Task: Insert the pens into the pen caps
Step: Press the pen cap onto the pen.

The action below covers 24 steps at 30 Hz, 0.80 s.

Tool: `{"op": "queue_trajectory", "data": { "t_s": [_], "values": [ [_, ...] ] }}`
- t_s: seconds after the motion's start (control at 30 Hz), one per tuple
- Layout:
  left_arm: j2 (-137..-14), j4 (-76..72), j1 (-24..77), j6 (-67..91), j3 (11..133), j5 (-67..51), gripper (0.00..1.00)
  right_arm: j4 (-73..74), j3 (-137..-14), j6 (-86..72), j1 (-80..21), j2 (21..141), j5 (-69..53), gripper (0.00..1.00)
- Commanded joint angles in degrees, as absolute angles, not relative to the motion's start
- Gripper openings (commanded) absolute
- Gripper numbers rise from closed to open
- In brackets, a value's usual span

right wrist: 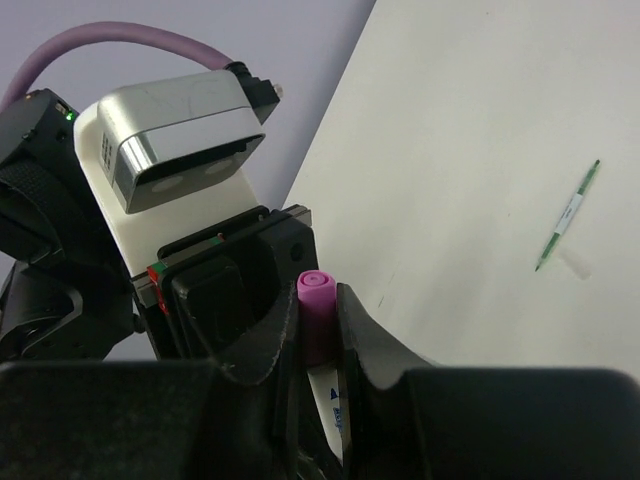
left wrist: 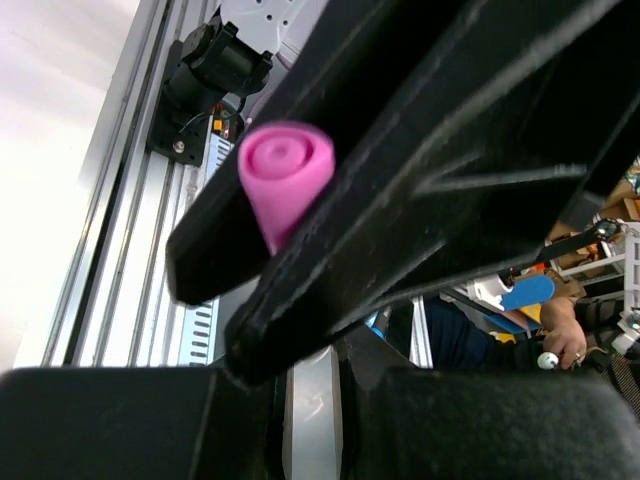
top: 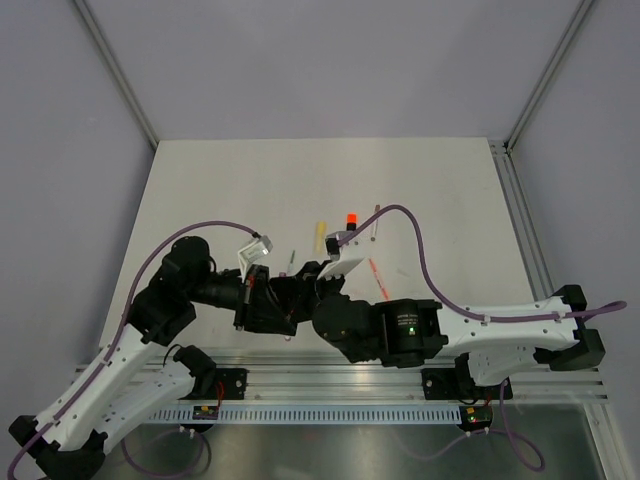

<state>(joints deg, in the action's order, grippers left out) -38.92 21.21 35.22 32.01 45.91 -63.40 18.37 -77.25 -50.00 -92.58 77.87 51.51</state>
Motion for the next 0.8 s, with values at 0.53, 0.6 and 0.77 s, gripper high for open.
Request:
{"op": "queue_trajectory", "data": {
  "t_s": [0.53, 0.6, 0.77],
  "values": [
    [-33.58, -21.80, 40.67, 41.66, 36.57, -40.35, 0.00, 16.80, -59.77, -39.68, -94.33, 61.27, 31.92, 0.39],
    [-33.22, -21.88, 42.71, 41.14, 35.60, -38.16, 0.00, 15.91, -60.64, -36.66, -92.56, 59.25, 28.06, 0.41],
    [-33.66, -21.71, 47.02, 39.02, 34.45, -35.42, 0.00, 18.72, -65.12, -29.54, -90.27, 59.06, 25.93, 0.50]
  ]
}}
